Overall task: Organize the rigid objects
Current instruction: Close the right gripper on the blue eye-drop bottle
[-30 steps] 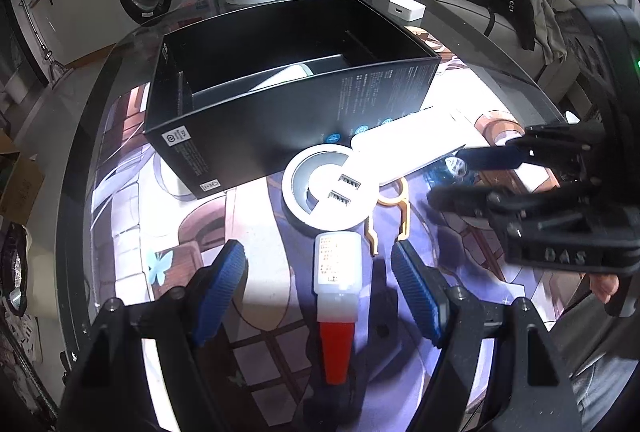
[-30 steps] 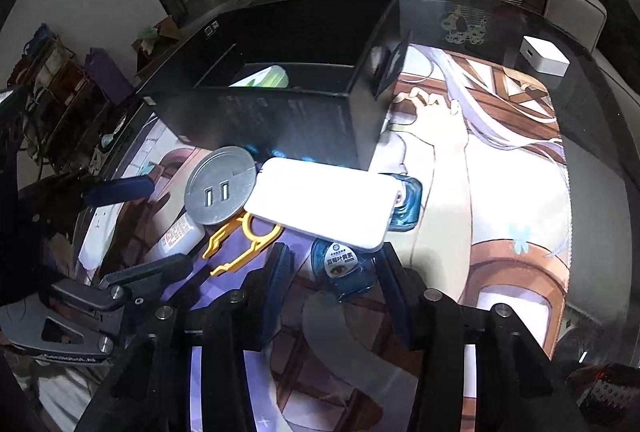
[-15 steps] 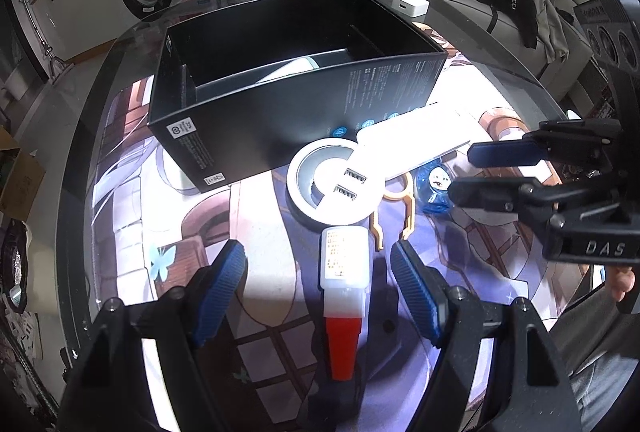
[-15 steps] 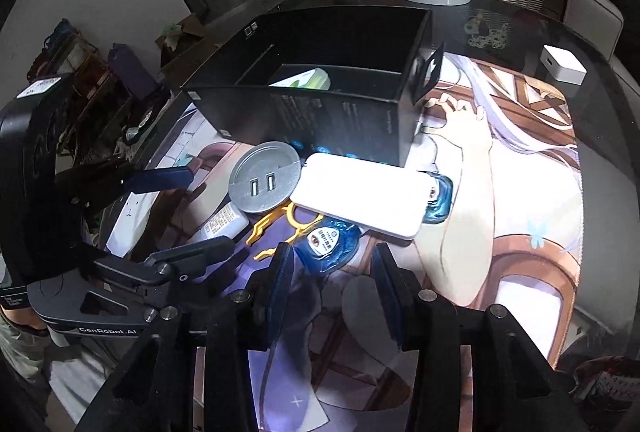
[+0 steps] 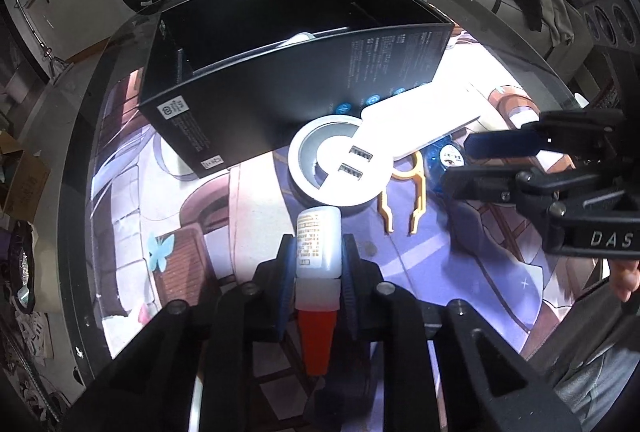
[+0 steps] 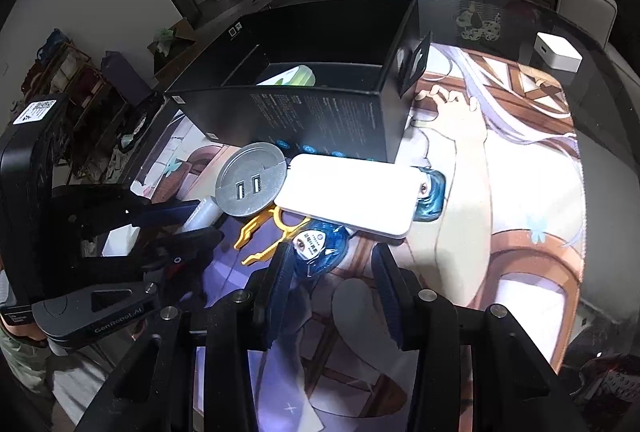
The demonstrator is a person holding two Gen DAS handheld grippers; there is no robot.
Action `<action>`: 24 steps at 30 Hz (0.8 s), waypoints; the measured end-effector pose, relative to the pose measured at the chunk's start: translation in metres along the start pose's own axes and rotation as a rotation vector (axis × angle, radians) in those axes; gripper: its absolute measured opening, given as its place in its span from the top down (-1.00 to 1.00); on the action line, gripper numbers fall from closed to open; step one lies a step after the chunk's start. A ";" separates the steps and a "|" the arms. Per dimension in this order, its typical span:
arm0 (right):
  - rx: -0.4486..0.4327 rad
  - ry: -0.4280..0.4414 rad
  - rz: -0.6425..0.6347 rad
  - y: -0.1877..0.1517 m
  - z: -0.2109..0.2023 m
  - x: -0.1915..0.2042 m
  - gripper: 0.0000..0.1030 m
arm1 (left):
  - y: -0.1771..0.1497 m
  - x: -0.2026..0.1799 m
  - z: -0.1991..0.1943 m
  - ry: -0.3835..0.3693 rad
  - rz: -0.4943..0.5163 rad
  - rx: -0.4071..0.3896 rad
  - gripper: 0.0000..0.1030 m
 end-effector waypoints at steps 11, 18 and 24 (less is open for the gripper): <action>0.001 -0.051 -0.027 0.006 0.014 0.013 0.23 | -0.002 0.005 0.000 -0.004 -0.006 -0.001 0.61; 0.027 -0.078 -0.041 -0.008 0.004 0.007 0.40 | 0.000 0.001 0.001 0.011 -0.003 -0.003 0.60; 0.006 -0.115 -0.062 -0.007 0.006 0.011 0.37 | 0.000 0.000 0.001 0.025 0.002 -0.013 0.53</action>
Point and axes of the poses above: each gripper's, at about its wrist camera, not at the fingertips, and z roughly the way its jaws point, x to its left, y to its top, the point moved 2 cm from there along z, roughly the way its jaws point, and after that the axes turned 2 degrees about y, right-handed, at the moved point
